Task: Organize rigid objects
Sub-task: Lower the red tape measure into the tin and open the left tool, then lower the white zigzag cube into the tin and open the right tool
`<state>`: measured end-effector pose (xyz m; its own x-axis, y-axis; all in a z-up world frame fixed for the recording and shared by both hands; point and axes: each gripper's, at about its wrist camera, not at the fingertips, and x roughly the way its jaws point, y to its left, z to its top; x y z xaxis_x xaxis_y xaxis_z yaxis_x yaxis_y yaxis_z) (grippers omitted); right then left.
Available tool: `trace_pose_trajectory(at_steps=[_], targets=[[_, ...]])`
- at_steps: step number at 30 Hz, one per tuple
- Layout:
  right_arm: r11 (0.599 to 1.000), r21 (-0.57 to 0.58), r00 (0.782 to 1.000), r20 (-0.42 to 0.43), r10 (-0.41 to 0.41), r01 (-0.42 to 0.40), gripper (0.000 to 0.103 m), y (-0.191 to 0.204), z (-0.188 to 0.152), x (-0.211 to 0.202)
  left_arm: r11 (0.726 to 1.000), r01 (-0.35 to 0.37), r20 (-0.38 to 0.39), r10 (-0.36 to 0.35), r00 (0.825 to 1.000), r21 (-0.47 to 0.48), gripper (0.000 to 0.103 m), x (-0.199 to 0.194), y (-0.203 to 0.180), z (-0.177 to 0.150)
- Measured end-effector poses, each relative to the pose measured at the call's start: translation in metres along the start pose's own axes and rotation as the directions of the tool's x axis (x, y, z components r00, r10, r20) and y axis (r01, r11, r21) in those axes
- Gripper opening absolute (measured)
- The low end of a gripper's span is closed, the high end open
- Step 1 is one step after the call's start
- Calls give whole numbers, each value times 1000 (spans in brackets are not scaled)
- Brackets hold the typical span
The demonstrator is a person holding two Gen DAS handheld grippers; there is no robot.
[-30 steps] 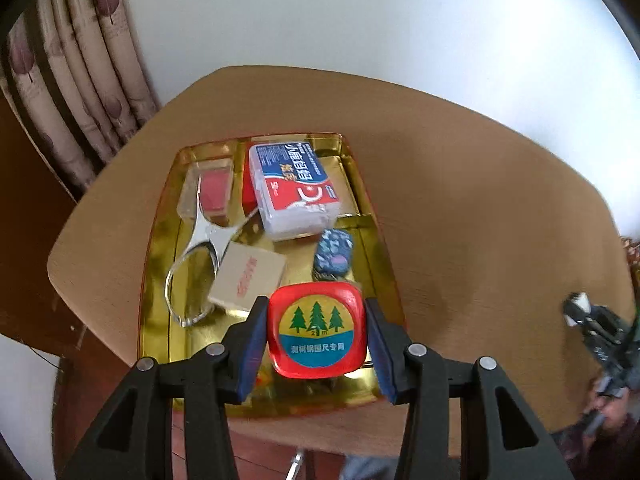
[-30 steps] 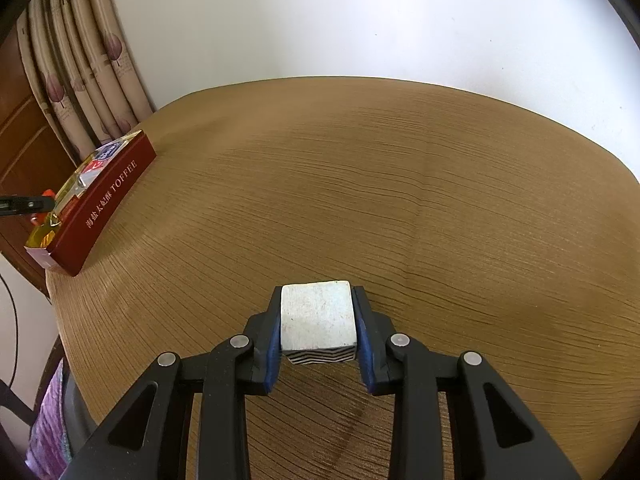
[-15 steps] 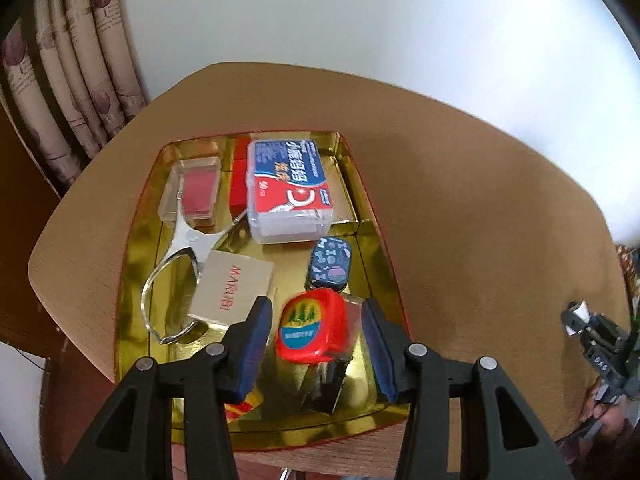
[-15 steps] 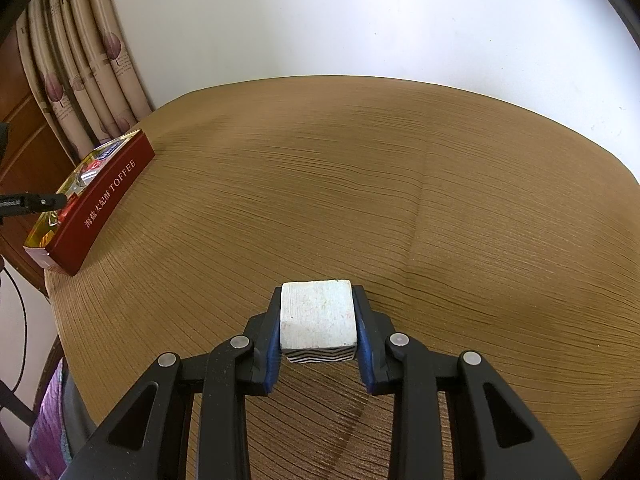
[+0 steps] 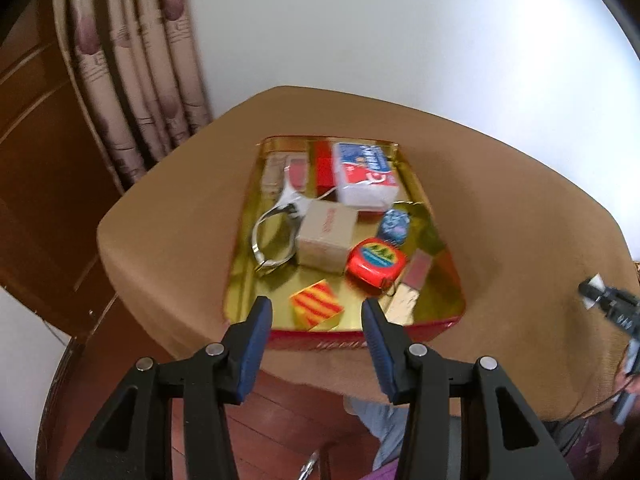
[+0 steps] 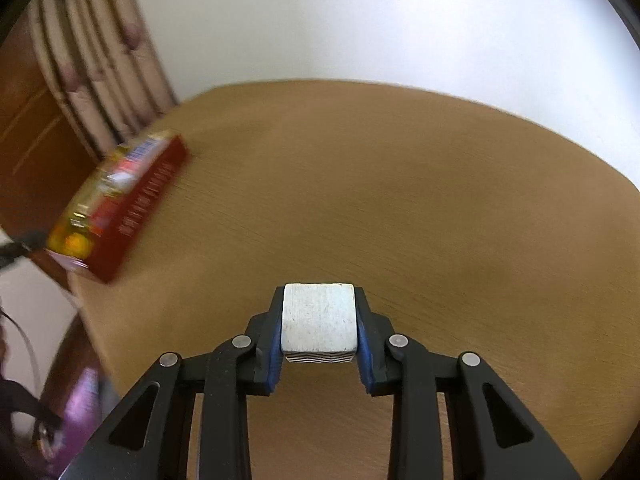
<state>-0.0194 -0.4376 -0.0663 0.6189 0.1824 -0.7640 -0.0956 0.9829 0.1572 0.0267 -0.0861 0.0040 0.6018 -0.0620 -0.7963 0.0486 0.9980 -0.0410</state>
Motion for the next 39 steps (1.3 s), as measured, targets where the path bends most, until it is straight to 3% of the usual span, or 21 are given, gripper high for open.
trace_pose_trajectory(at_steps=[4, 10, 17, 30, 35, 39], targets=[[990, -59, 991, 17, 130, -129, 28, 60, 36, -8, 998, 45, -1, -45, 999, -47, 47, 0, 13, 1], [942, -123, 950, -52, 309, -313, 28, 159, 79, 24, 998, 44, -2, -44, 999, -44, 47, 5, 17, -4], [944, -101, 945, -121, 302, -315, 28, 211, 84, 86, 998, 17, 37, -15, 999, -62, 48, 0, 27, -3], [955, -136, 959, -141, 246, -264, 29, 239, 77, 112, 989, 47, -9, -49, 999, -137, 49, 12, 45, -2], [960, -132, 968, -76, 238, -247, 31, 241, 78, 97, 988, 34, -16, -36, 999, -149, 49, 13, 48, -2], [959, -148, 967, 35, 251, -243, 46, 243, 81, 66, 988, 23, -16, -26, 1000, -150, 49, 13, 47, -3]])
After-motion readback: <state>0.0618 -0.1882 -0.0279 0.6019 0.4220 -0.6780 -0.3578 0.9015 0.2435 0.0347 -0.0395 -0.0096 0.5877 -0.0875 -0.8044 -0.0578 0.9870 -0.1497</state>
